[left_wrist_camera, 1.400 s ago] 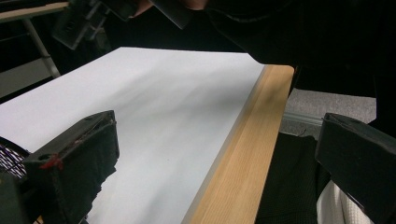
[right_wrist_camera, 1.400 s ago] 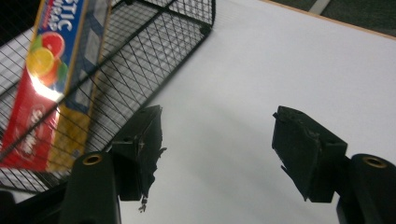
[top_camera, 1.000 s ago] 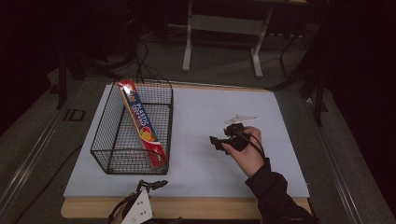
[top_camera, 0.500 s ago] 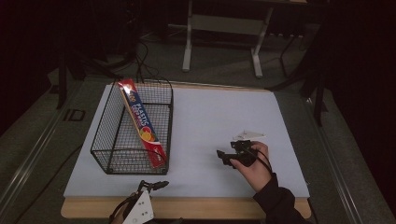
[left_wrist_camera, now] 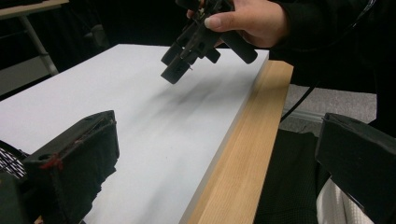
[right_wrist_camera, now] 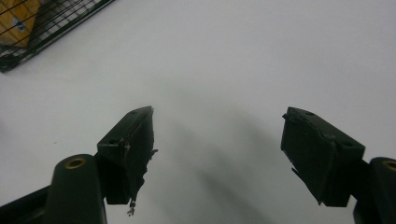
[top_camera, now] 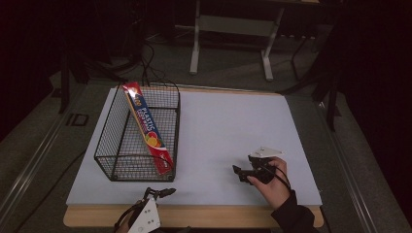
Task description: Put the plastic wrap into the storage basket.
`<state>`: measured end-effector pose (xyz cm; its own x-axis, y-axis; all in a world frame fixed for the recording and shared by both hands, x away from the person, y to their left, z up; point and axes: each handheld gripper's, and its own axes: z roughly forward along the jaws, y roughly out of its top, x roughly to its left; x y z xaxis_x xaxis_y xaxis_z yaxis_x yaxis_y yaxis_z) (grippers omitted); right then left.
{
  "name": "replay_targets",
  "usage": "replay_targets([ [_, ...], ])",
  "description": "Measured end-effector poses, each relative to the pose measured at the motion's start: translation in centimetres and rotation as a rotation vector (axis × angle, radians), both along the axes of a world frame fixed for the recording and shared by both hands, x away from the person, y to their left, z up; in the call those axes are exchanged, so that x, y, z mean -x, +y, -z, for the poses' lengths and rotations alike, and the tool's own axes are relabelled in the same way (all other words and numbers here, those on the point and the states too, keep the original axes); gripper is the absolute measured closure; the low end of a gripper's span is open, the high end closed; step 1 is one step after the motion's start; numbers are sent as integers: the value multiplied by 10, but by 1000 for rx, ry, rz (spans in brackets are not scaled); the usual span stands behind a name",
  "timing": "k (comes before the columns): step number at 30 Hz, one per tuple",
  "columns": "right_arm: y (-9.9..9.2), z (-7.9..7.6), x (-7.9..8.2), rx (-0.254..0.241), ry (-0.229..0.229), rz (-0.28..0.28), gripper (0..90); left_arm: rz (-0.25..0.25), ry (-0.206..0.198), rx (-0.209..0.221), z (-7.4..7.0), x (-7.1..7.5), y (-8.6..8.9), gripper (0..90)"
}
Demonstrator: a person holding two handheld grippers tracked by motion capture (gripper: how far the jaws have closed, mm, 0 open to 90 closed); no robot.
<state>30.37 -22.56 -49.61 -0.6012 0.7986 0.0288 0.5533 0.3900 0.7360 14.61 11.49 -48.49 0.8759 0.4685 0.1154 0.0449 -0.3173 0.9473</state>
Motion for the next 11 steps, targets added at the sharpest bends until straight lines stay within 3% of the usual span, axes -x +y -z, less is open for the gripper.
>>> replay_targets([
  [11,-4,-3,-2,-16,-22,0,254,9,1,-1,-1,0,2,1],
])
